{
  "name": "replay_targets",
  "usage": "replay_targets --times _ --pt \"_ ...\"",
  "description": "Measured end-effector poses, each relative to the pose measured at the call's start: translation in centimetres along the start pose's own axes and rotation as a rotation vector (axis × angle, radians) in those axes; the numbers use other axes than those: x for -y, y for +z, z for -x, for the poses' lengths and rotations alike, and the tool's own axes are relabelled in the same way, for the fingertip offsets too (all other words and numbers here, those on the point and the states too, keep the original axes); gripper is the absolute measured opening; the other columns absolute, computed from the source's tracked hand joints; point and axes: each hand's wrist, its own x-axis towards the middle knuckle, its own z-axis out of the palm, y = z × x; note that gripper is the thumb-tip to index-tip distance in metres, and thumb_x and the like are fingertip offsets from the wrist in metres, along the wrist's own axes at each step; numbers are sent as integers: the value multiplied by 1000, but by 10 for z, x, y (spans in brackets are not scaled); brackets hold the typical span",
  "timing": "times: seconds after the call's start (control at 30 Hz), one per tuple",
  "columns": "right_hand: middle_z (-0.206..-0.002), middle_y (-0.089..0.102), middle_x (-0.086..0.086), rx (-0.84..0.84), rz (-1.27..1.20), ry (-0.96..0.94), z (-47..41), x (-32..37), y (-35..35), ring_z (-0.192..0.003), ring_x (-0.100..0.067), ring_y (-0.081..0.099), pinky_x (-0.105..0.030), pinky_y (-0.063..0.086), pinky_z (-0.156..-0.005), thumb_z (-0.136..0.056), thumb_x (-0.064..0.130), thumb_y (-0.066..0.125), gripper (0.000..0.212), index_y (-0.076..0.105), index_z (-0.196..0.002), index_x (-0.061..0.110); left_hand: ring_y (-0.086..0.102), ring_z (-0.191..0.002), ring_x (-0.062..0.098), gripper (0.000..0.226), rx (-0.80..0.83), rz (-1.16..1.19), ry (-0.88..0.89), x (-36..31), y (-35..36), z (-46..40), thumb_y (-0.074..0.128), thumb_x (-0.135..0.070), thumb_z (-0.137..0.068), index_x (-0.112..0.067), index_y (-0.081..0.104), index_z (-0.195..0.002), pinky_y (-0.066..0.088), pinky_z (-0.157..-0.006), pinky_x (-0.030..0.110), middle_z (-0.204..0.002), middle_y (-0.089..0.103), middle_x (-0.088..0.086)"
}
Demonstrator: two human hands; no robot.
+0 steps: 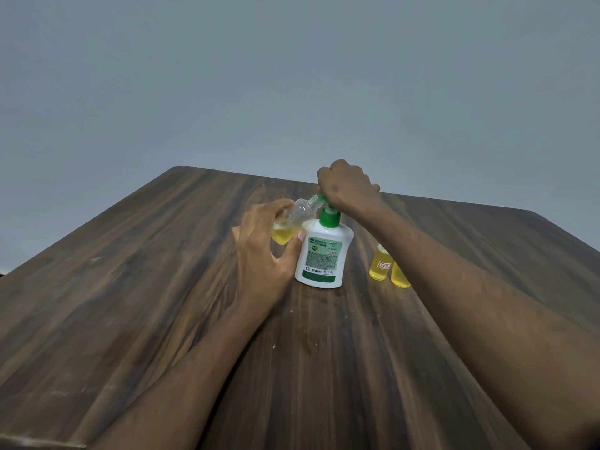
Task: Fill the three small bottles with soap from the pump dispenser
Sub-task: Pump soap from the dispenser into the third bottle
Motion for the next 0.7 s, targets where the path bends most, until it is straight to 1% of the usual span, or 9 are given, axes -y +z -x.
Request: replay_targets --times 0.1,0.2,0.33,0.43,0.5,0.6,0.67,0.7 --pt "-83 52 -2 25 27 5 1 0 3 -73 -20 44 -45 32 -89 -91 25 41 18 54 -94 14 60 -111 8 40 3 -4 2 1 0 0 76 -28 -90 -20 68 -129 38 -91 33 -120 65 -10" --pt "-87 55 -3 14 16 -10 -1 1 -2 -74 -21 44 -45 32 -87 -92 26 38 19 53 -93 14 60 -111 9 40 5 -1 7 0 1 -1 75 -29 -91 -20 68 -129 38 -93 31 -120 66 -9" --pt "-81 48 -2 11 69 -8 0 1 -4 -70 -18 41 -45 31 -88 -93 25 38 15 48 -88 15 61 -111 10 40 4 4 7 -2 2 -4 76 -28 -90 -19 68 -129 38 -92 32 -120 65 -9" --pt "-82 50 -2 26 63 -16 2 2 0 -78 -25 48 -45 31 -87 -93 27 37 17 49 -88 15 61 -111 11 40 8 -6 3 1 0 0 76 -29 -91 -20 68 -129 39 -92 35 -121 66 -9" --pt "-81 49 -2 30 61 -11 3 1 1 -84 -28 49 -45 33 -90 -94 27 37 17 49 -88 15 61 -112 12 40 8 -7 4 2 -1 1 76 -29 -91 -20 68 -129 39 -92 36 -121 66 -8" --pt "-81 50 -2 47 73 -5 4 1 0 -78 -25 48 -45 33 -90 -93 26 39 16 47 -84 16 61 -111 11 39 3 -4 5 0 0 1 76 -28 -90 -19 69 -128 39 -92 35 -120 66 -8" --pt "-85 55 -4 25 55 -20 3 2 -1 -82 -27 49 -45 32 -90 -92 26 38 17 49 -86 16 60 -111 9 39 -4 2 9 0 0 0 76 -28 -91 -19 69 -128 39 -92 35 -120 65 -9" --pt "-85 55 -3 22 49 -20 4 1 -1 -83 -27 49 -45 33 -90 -93 26 37 17 49 -87 15 60 -111 9 40 -4 4 10 0 0 1 76 -27 -90 -18 69 -128 39 -92 35 -120 65 -10"
